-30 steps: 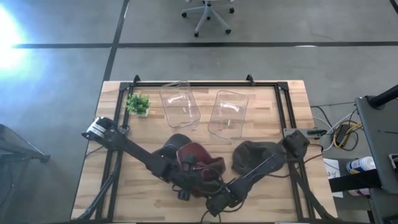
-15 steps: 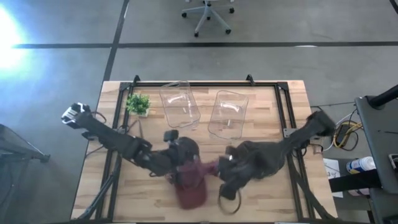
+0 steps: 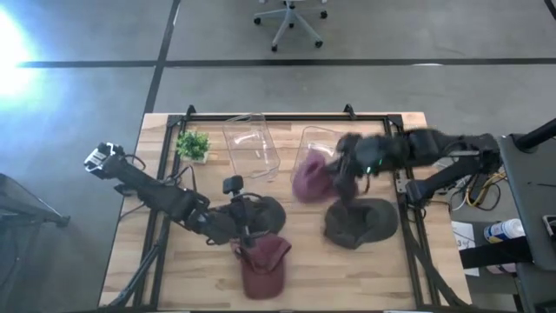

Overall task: Pick & Place hat
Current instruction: Put the right red cap into the right transparent bin

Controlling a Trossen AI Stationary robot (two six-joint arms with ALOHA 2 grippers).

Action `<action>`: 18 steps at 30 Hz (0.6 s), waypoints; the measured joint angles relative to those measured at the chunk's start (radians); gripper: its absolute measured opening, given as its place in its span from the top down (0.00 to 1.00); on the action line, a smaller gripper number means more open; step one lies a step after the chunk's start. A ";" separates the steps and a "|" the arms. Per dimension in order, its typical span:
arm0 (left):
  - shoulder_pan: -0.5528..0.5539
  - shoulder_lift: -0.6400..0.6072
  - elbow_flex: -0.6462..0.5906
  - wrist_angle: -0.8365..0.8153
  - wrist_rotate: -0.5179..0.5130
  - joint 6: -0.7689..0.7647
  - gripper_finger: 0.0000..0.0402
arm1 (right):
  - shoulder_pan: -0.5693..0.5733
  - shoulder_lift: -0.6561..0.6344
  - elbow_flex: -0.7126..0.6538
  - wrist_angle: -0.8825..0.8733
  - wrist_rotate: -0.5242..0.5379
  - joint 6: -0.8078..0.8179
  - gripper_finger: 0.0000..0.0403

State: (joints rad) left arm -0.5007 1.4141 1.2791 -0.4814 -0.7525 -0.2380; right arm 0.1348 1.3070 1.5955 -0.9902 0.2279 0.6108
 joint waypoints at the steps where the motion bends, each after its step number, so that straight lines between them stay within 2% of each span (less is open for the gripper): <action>1: 0.000 0.001 -0.007 0.001 0.000 -0.002 1.00 | -0.039 -0.013 0.000 0.003 -0.019 -0.019 0.98; 6: 0.000 0.003 -0.044 -0.007 0.000 -0.039 1.00 | -0.230 -0.009 -0.003 0.044 -0.198 -0.131 0.98; 13: 0.000 0.003 -0.057 -0.039 -0.030 -0.077 1.00 | -0.399 0.086 -0.003 0.115 -0.573 -0.251 0.98; 18: 0.003 0.003 -0.057 -0.036 -0.038 -0.095 1.00 | -0.443 0.143 -0.003 0.050 -0.615 -0.371 0.98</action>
State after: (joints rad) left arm -0.4978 1.4170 1.2221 -0.5179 -0.7906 -0.3328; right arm -0.3082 1.4498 1.5927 -0.9402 -0.3872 0.2397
